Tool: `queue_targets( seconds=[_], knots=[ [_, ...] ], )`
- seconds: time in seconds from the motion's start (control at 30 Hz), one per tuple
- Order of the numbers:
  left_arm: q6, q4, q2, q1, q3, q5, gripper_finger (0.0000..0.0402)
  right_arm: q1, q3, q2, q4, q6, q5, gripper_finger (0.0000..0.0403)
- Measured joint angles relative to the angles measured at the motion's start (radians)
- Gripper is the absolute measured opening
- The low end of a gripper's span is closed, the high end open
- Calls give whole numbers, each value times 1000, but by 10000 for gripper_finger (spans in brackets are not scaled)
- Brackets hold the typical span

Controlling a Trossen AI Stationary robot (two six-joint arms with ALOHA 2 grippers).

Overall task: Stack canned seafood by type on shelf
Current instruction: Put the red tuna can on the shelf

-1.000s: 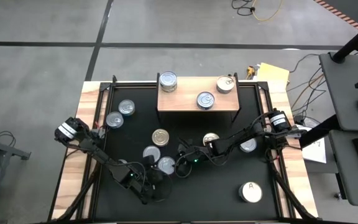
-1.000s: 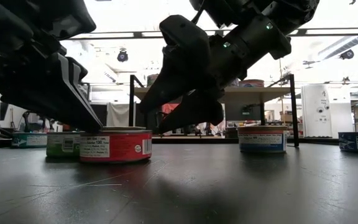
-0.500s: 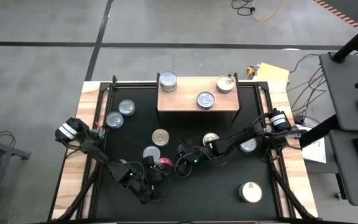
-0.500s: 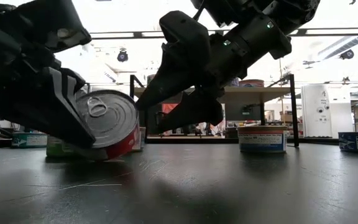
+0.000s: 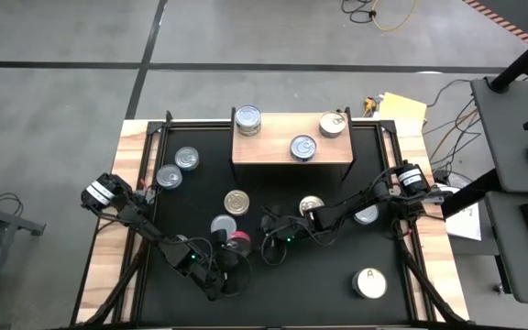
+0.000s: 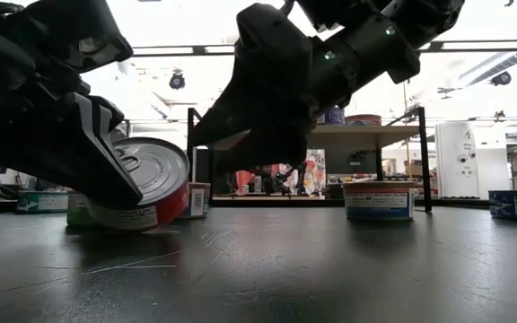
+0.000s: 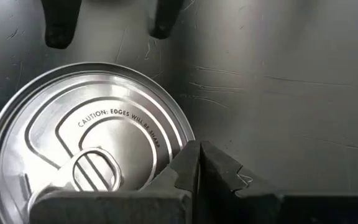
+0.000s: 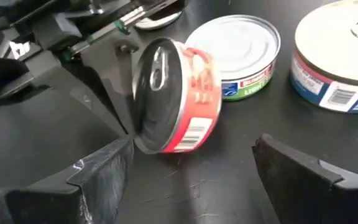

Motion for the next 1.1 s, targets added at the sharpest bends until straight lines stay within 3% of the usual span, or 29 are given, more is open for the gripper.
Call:
queue_targets(
  seconds=[0.37,0.6,0.83,1.1],
  knots=[
    [-1,0,-1,1,-1,-4,0,-2,0,0,51,-7,5,329],
    [1,0,-2,1,-1,-4,0,-6,0,87,142,6,4,327],
    [2,2,-2,0,-6,-4,0,-18,24,163,257,36,-109,335],
    [2,28,-2,-1,-24,4,0,-26,129,237,250,-1,-190,309]
  ],
)
